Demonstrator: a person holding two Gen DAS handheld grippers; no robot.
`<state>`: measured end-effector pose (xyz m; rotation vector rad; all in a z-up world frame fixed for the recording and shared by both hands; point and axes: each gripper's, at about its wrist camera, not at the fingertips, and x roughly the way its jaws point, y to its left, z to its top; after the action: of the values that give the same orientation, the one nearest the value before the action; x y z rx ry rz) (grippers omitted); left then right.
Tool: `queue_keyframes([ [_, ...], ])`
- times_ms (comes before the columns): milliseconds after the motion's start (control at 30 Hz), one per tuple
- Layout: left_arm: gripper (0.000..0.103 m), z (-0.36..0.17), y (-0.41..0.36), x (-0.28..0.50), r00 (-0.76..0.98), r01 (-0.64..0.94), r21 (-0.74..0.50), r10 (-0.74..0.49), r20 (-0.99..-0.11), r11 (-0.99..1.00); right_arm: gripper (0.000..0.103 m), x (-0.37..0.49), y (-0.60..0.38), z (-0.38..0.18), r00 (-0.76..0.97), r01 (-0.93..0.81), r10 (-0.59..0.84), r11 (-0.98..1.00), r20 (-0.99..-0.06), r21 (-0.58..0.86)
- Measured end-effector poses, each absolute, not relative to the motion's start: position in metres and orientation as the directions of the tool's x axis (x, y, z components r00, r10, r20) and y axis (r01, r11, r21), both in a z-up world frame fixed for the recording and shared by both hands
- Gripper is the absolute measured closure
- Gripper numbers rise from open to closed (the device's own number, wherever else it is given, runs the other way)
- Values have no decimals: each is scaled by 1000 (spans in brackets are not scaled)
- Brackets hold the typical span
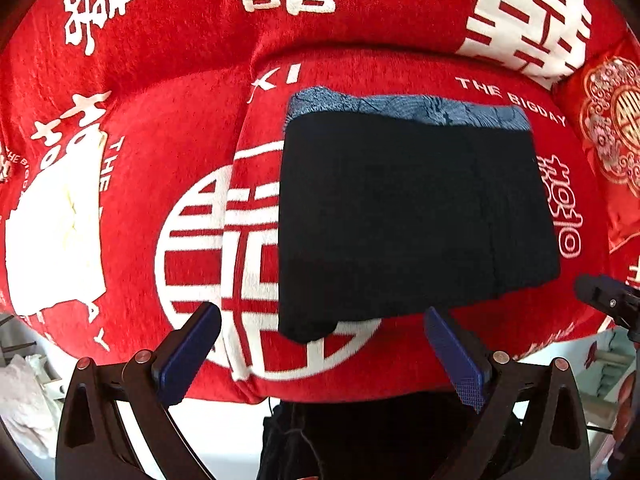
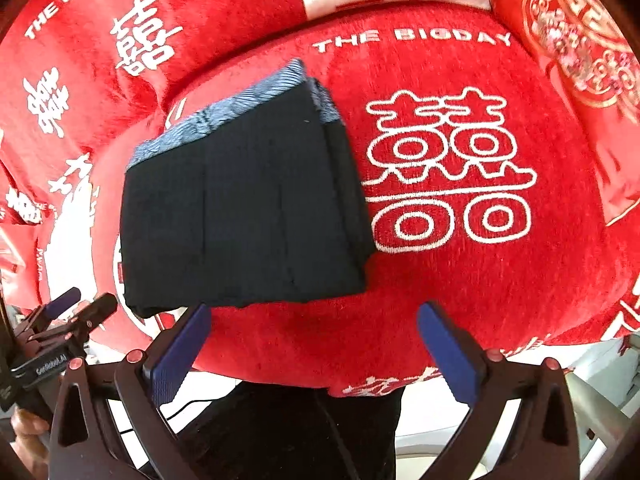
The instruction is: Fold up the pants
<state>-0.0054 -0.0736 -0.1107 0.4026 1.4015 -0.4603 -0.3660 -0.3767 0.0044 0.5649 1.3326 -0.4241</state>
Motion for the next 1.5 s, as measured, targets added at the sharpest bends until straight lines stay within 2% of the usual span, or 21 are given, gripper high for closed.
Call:
queue_keyframes([
  [133, 1, -101, -73, -14, 115, 533, 37, -29, -993, 845, 0, -356, -357, 16, 119, 593, -34, 804, -992, 44],
  [500, 1, -66, -64, -30, 178, 548, 91, -9, -984, 832, 0, -355, -321, 57, 126, 573, -92, 820, -988, -3],
  [1500, 1, -48, -61, -27, 135, 550, 55, -25, -990, 834, 0, -337, -300, 77, 92, 534, -136, 843, -986, -67],
])
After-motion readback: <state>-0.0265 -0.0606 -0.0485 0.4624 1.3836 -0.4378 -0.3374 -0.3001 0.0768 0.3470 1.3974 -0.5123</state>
